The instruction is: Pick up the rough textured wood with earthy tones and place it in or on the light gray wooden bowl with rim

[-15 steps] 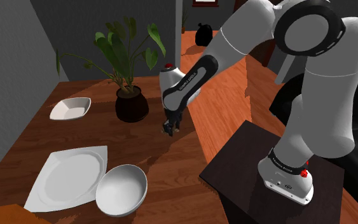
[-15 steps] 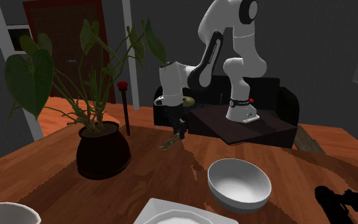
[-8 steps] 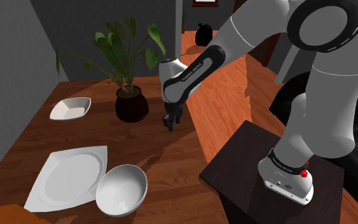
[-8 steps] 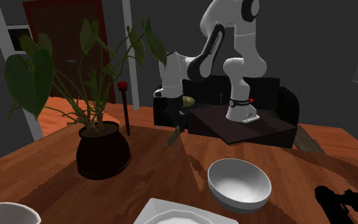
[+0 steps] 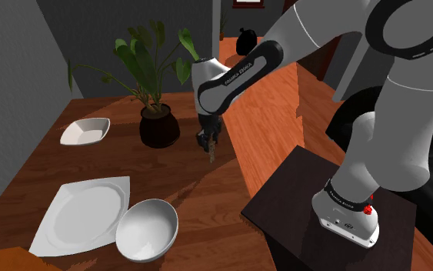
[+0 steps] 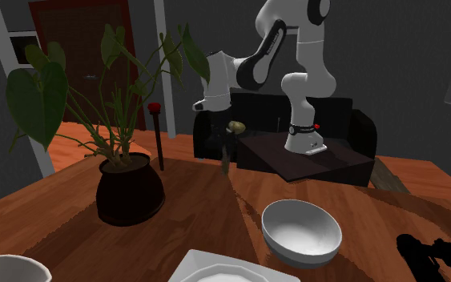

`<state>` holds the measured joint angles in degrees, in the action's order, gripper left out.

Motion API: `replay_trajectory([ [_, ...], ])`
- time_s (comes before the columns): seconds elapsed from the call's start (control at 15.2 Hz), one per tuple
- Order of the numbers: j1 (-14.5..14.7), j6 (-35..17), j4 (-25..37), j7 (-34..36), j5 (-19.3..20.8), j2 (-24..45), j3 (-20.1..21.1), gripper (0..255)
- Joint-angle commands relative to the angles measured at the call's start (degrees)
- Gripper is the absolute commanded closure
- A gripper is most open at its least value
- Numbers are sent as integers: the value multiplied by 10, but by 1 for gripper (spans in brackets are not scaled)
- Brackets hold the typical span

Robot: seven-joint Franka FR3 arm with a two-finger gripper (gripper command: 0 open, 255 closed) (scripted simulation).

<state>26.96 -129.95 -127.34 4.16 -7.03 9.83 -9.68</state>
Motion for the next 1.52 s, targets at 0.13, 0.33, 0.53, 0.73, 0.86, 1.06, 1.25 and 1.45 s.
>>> replay_trajectory([
  [0.13, 1, 29, 8, 6, 7, -22, -2, 255],
  [0.33, 9, 37, 11, 22, 8, -28, 4, 255],
  [0.53, 32, 37, 17, 62, 4, -25, 23, 255],
  [0.73, 55, 38, 29, 101, 1, -17, 42, 255],
  [0.86, 70, 40, 40, 127, -1, -10, 54, 255],
  [1.06, 92, 43, 62, 166, -3, 5, 71, 255],
  [1.25, 115, 48, 90, 204, -4, 23, 87, 255],
  [1.45, 137, 56, 123, 241, -3, 46, 101, 255],
])
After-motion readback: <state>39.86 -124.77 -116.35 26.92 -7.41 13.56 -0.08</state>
